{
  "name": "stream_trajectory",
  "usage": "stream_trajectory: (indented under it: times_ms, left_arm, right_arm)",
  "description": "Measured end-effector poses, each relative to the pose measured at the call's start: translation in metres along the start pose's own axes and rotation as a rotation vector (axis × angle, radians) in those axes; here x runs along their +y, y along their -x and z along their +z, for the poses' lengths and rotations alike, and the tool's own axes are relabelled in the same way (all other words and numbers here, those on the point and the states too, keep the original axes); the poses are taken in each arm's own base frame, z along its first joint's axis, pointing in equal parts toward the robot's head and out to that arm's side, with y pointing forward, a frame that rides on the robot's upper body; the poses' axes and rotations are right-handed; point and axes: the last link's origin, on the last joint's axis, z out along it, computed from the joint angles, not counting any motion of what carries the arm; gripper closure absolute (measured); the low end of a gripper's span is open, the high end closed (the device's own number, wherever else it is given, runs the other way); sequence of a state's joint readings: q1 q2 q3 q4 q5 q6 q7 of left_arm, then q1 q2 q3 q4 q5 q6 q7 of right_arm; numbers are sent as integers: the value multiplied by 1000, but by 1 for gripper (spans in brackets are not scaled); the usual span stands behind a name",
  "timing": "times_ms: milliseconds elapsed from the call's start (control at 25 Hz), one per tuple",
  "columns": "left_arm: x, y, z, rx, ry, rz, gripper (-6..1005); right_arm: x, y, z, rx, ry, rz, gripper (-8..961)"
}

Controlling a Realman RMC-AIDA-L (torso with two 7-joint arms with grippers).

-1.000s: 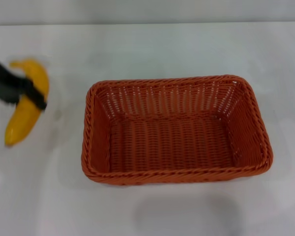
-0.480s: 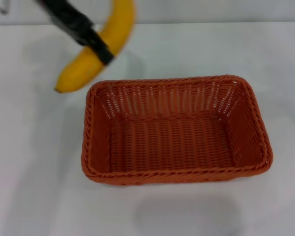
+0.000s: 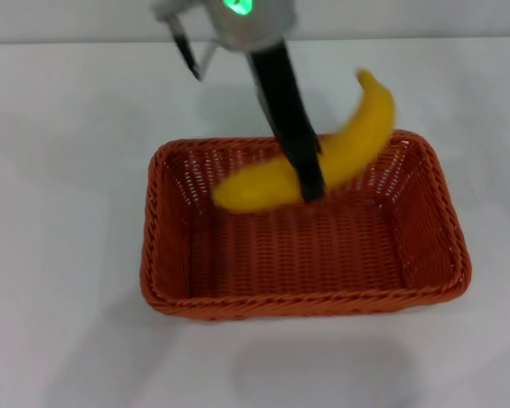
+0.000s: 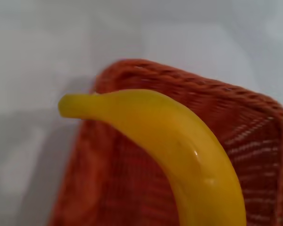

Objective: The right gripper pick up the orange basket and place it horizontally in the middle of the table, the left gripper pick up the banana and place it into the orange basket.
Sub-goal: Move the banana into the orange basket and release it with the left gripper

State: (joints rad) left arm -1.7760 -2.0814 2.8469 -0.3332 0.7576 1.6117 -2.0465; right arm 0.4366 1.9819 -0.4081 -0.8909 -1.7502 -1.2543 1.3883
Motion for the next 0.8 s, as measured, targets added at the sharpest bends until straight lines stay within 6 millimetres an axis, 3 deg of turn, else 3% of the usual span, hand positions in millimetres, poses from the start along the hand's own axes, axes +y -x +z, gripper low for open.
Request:
stream_trajectory:
  times_ms: [200,640,800]
  left_arm:
    - [12,-11,14,-24,30,5,406]
    - [3,-6,19,1,5,-8,349]
    - [-5,-7,12,69,-20,0,192]
  right_arm:
    - [-1,-5,-7,7,-9,4,275]
    - [-4,-3,-8,1,-17,0,275]
    - [-6,-1,-10,-2,-21,-6,275]
